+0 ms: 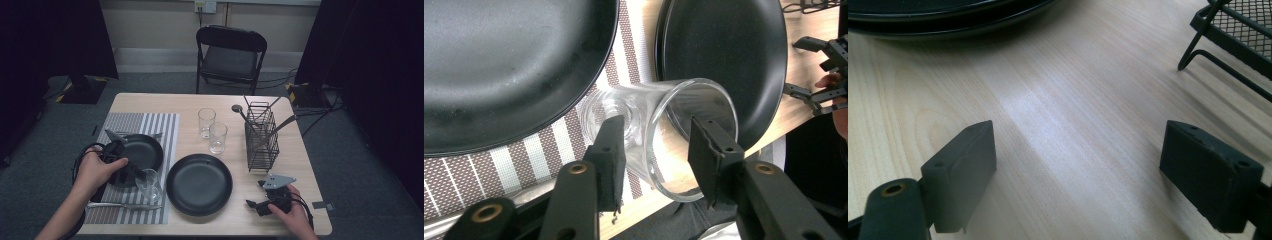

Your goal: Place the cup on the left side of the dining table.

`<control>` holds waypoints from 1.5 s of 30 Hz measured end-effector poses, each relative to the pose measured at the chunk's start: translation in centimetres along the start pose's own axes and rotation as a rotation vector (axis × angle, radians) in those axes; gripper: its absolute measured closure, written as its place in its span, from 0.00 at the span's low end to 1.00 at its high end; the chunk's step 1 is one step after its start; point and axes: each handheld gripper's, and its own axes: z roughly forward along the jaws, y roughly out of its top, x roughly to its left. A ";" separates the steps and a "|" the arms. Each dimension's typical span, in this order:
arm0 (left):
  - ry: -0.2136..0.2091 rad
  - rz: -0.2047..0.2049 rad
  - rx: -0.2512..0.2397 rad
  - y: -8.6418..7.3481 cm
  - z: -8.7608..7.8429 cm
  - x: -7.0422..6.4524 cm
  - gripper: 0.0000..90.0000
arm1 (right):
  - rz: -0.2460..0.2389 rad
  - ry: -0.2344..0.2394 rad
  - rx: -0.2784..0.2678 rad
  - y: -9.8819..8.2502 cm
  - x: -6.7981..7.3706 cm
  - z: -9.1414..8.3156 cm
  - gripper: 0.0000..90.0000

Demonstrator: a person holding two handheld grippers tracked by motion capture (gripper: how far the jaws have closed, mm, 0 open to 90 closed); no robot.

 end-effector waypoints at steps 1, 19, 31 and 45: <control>-0.011 0.009 0.003 0.1 -0.1 0.0 0.62 | 0.000 0.000 0.000 0.0 0.0 0.0 0.15; -0.019 0.040 -0.056 0.8 -1.6 -0.1 0.43 | 0.003 0.003 0.003 0.0 0.0 0.0 0.15; -0.038 0.064 -0.121 0.8 -2.6 0.0 0.35 | -0.001 0.002 0.002 0.0 0.0 0.0 0.15; -0.045 0.015 -0.147 0.2 -2.7 2.5 0.34 | 0.000 0.002 0.002 0.0 0.0 0.0 0.15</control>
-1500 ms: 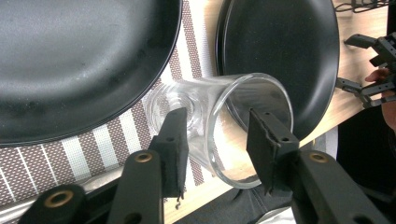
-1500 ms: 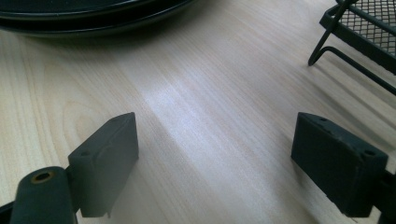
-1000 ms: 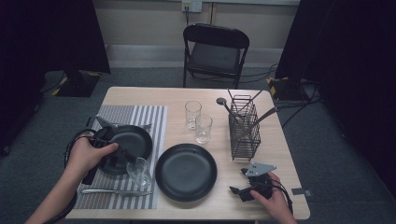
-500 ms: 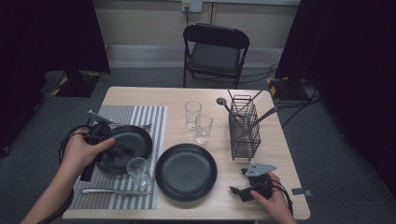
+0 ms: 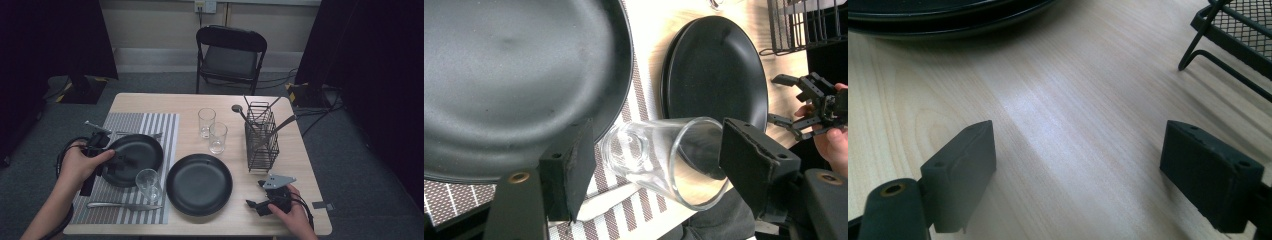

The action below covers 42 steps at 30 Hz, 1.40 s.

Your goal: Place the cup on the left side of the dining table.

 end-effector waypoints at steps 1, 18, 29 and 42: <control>-0.004 -0.006 0.001 -0.1 0.1 0.2 0.34 | 0.000 0.000 0.000 0.0 0.0 0.0 0.15; -0.014 0.005 -0.019 -0.8 0.9 2.1 0.35 | -0.001 0.000 0.000 0.0 0.0 0.0 0.15; -0.018 0.007 -0.007 -1.2 1.8 2.8 0.31 | -0.002 0.000 0.000 0.0 0.0 0.0 0.15; -0.025 0.006 -0.019 -1.8 2.4 3.9 0.31 | 0.000 0.000 0.000 0.0 0.0 0.0 0.15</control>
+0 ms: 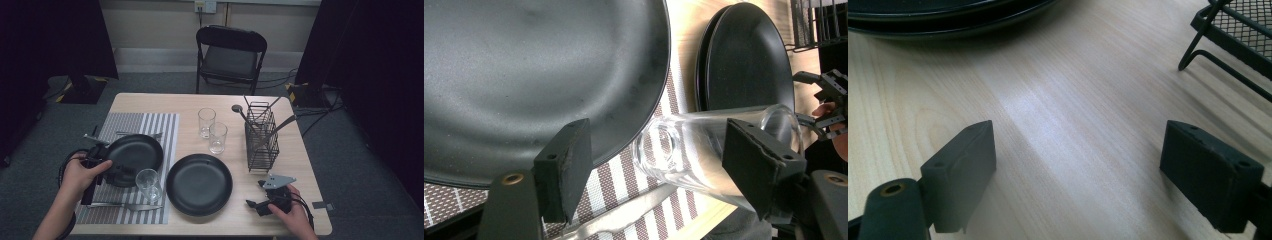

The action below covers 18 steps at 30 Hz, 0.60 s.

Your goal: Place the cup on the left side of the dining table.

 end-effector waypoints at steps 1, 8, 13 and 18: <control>0.003 0.000 0.002 -0.1 0.0 0.0 0.31 | 0.000 0.000 -0.001 0.0 0.0 0.0 0.15; -0.004 -0.008 -0.003 -0.6 0.4 0.3 0.31 | -0.002 0.000 0.000 0.0 0.0 0.0 0.15; -0.011 0.003 -0.006 -0.9 0.6 0.6 0.31 | -0.001 0.000 0.000 0.0 0.0 0.0 0.15; -0.012 0.003 -0.002 -1.1 0.8 0.8 0.31 | -0.002 0.000 0.000 0.0 0.0 0.0 0.15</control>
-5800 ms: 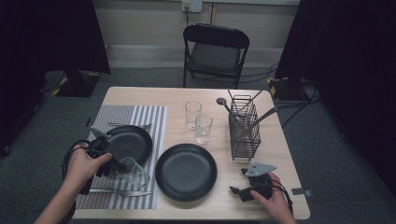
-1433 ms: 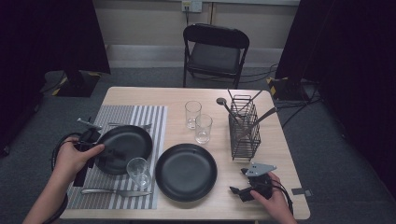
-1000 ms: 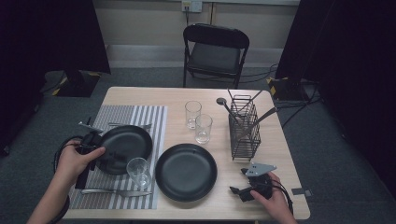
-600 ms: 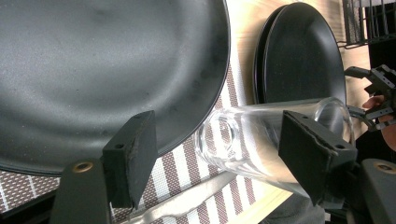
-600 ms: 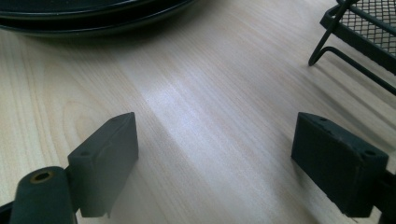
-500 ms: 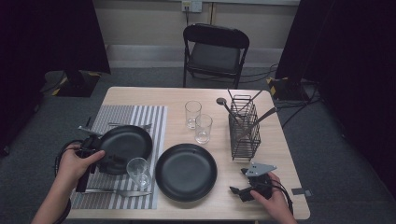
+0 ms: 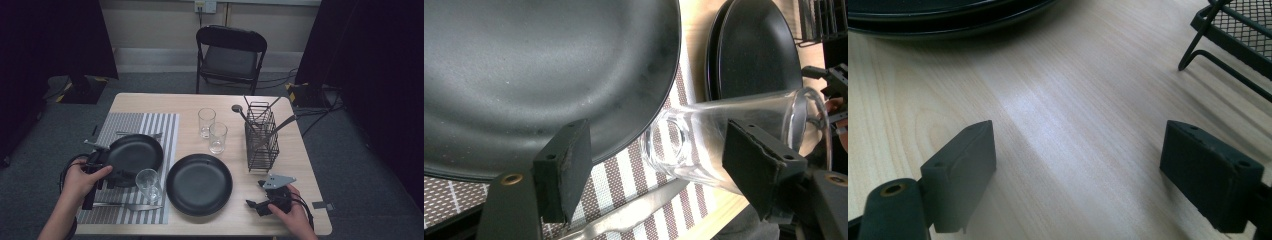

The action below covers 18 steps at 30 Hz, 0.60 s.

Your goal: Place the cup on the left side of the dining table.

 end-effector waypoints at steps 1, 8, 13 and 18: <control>-0.009 0.002 0.000 0.0 0.1 0.1 0.31 | 0.001 0.000 0.000 0.0 0.0 0.0 0.15; -0.004 -0.009 -0.003 -0.4 0.4 0.5 0.31 | 0.001 0.000 0.000 0.0 0.0 0.0 0.15; -0.003 0.002 -0.009 -0.5 0.2 0.5 0.31 | 0.001 0.000 0.000 0.0 0.0 0.0 0.15; -0.008 -0.001 -0.016 -0.8 0.3 0.5 0.31 | 0.002 0.001 0.000 0.0 0.0 0.0 0.15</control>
